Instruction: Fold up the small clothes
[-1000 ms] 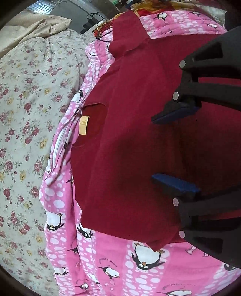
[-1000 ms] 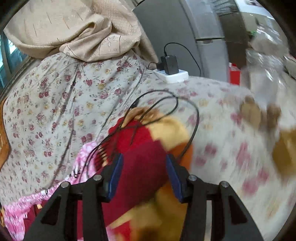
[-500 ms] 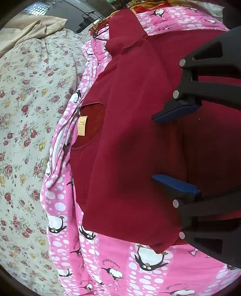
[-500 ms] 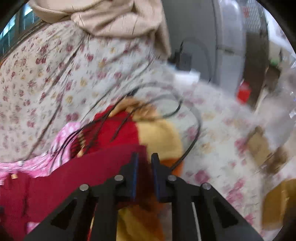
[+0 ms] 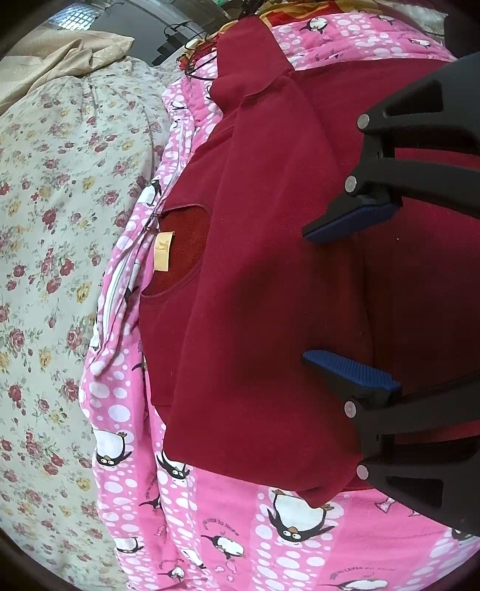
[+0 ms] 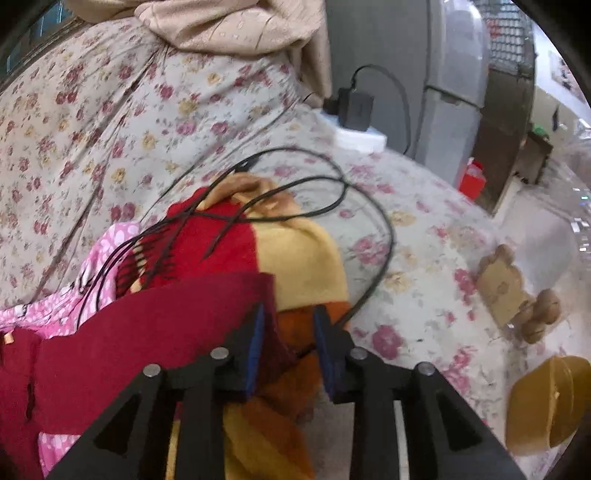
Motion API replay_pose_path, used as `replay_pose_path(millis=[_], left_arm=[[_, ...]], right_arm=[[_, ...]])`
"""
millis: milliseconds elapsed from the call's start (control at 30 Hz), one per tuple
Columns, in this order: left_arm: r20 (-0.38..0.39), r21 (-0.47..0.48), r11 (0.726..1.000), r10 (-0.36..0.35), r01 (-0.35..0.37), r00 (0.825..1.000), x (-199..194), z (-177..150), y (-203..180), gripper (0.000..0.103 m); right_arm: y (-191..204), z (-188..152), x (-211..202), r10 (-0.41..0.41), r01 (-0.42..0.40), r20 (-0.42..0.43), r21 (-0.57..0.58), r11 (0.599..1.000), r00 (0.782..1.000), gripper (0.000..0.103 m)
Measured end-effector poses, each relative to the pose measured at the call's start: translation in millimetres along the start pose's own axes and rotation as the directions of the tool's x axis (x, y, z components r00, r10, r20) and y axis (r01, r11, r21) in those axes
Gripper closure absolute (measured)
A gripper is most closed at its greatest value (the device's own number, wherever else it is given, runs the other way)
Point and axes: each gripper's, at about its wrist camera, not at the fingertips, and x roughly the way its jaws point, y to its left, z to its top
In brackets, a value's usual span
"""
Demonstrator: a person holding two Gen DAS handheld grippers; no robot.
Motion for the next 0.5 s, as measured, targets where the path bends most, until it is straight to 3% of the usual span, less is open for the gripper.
replay_pose_path(millis=[67,200,267,333,367,500], left_arm=[[0.001,0.005,1.0,0.002,-0.002,1.0,0,0,0,0.064],[0.001,0.001,1.0,0.001,-0.001,1.0,0,-1,-1,0.063],[0.001,0.001,1.0,0.001,-0.001,1.0,0,-1,0,0.063],[0.001,-0.001,1.0,0.0,0.0,1.0,0,-1,-1,0.063],[0.002,-0.005,1.0,-0.002,0.002,1.0,0,-1,0,0.063],[0.001,-0.016,1.0,-0.01,0.01,1.0,-1,-2,1,0.063]], right_arm=[[-1,-3,5,-0.024,0.024,-0.038,-0.004,1.0,0.999,0.054],[2,-6,2,-0.03,0.028,-0.045,-0.032,0.999,0.999,0.054],[3,-8,2,-0.024,0.022,-0.046,-0.041,0.999,0.999,0.064],[7,-10,-4,-0.016,0.014,-0.033,-0.068,0.998,0.999,0.079],[8,-10,-9,-0.012,0.011,-0.015,-0.082,0.997,1.0,0.092],[6,-10,-42,0.022,-0.015,0.093,-0.081,0.997,0.995,0.095]])
